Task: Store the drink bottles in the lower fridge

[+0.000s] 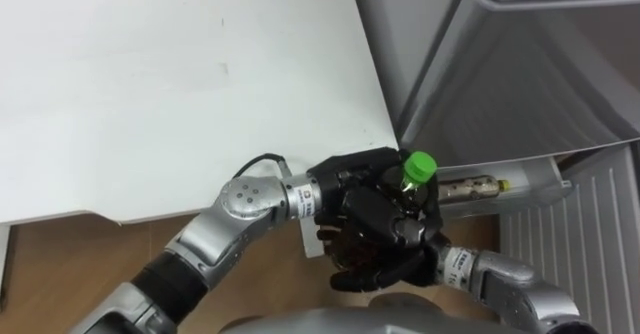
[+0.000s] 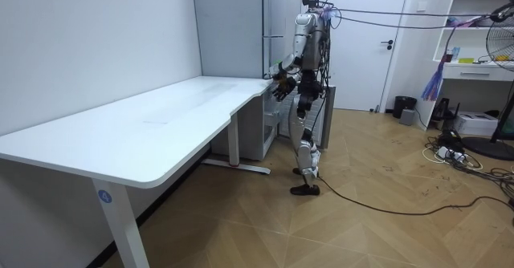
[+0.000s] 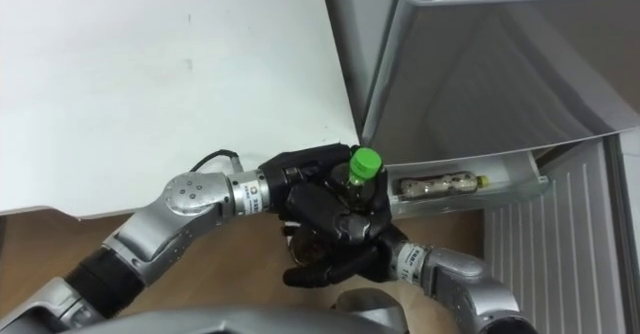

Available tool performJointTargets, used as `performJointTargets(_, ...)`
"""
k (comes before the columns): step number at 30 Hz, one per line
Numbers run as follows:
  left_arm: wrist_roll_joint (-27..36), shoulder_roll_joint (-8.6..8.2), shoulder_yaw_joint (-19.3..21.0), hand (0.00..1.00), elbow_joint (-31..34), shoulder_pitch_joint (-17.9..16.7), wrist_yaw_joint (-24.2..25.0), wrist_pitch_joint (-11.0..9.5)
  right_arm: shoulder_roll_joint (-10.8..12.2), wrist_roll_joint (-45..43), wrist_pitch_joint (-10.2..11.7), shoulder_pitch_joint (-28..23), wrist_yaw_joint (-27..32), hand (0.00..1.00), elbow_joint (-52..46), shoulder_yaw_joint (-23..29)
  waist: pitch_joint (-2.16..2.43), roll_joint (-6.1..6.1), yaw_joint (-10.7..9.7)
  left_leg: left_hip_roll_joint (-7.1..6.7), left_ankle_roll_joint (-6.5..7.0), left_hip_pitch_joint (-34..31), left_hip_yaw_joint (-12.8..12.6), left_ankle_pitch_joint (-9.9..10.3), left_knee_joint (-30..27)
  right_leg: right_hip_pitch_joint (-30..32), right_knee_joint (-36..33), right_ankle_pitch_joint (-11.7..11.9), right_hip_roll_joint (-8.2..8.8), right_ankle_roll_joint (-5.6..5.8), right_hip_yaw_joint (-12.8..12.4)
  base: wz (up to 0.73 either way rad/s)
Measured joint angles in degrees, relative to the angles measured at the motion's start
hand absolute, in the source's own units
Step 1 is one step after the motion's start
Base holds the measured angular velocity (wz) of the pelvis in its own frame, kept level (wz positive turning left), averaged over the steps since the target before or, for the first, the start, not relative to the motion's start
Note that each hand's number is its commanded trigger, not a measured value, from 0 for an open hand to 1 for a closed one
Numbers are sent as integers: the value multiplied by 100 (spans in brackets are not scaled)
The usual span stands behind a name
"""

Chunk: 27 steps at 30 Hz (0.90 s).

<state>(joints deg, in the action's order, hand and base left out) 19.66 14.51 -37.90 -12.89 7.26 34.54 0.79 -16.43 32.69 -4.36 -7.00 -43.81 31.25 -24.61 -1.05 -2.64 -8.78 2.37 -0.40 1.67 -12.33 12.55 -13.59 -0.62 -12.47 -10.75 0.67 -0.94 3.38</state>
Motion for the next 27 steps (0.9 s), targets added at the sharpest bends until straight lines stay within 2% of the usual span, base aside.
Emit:
performJointTargets(10, 419, 7, 179, 100, -63, 10, -18, 169, -6, 134, 78, 4, 74, 100, -3, -111, -1, -5, 36, -1, 0, -34, 8, 0, -1, 78, -19, 0, 0, 0, 17, 0)
performJointTargets(16, 549, 12, 220, 100, -82, 8, -68, 177, -6, 197, 107, 3, 76, 100, -2, -123, -1, -6, 109, 0, 0, -41, 13, 0, -1, 77, -18, 0, 8, 0, 78, 2)
performJointTargets(17, 628, 12, 236, 89, -110, 8, -80, 177, -2, 208, 122, 3, 80, 100, -3, -125, 0, -7, 109, 0, 0, -41, 14, 0, -1, 76, -18, 0, 8, 0, 78, 0)
performJointTargets(18, 650, 12, 235, 63, -114, 8, -87, 177, -2, 212, 122, 3, 81, 100, -3, -126, 0, -7, 109, -1, 0, -41, 15, 0, -1, 74, -18, 0, 7, 0, 79, 0)
performJointTargets(19, 684, 12, 234, 44, -117, 8, -111, 177, -2, 227, 122, 3, 81, 100, -2, -128, 0, -8, 108, -1, 0, -41, 14, 0, -2, 74, -18, 0, 7, 0, 79, 0)
performJointTargets(20, 717, 12, 234, 0, -119, 8, -131, 177, -3, 254, 121, 3, 91, 100, -1, -135, 0, -8, 107, -2, 0, -41, 14, 0, -1, 74, -18, 0, 8, 0, 79, 0)
performJointTargets(27, 731, 4, 271, 0, -125, 9, -194, 173, -3, 488, 90, 1, 119, 100, 7, -281, -2, -13, 105, -1, 0, -43, 9, 0, -2, 74, -14, 0, 6, 0, 81, 0)
